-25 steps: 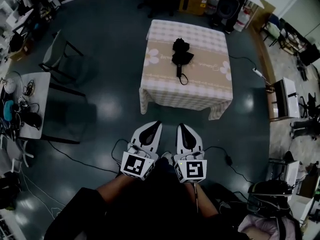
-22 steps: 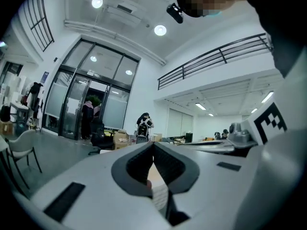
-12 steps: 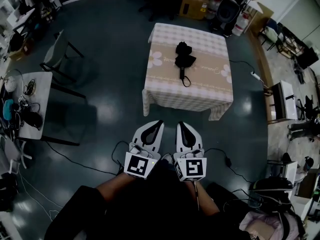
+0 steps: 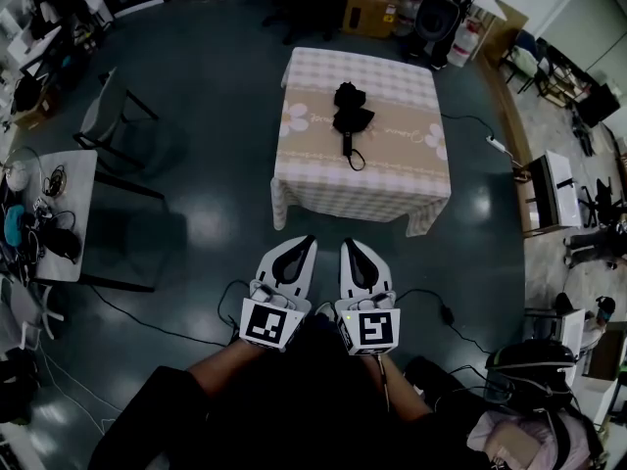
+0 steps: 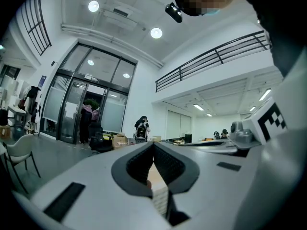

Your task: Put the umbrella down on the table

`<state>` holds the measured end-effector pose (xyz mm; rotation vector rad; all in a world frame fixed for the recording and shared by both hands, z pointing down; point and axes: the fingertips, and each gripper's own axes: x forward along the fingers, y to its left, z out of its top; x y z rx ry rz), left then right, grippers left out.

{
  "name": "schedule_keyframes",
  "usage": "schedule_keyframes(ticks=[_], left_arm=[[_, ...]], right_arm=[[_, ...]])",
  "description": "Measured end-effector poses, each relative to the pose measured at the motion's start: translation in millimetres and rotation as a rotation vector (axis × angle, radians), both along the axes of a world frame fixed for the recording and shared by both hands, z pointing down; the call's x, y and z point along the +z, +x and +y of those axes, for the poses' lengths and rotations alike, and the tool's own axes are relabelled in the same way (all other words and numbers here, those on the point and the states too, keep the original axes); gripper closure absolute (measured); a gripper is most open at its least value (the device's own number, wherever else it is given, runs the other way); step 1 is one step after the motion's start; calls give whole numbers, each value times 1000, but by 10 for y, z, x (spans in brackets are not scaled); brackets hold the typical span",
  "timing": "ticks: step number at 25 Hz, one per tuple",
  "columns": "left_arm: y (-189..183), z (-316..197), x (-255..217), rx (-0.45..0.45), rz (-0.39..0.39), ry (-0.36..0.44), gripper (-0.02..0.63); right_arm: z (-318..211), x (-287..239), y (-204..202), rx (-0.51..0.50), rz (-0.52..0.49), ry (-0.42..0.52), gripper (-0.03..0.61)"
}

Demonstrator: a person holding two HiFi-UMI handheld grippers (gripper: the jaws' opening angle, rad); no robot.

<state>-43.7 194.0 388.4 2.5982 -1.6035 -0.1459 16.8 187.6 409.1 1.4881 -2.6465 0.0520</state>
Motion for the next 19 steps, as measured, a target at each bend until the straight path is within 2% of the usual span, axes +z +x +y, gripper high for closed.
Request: schedule_keyframes(ticks=[19], left_arm=[[504, -98, 42, 25, -29, -3, 597]], right_arm=[[-140, -34, 365, -23, -21, 25, 561]])
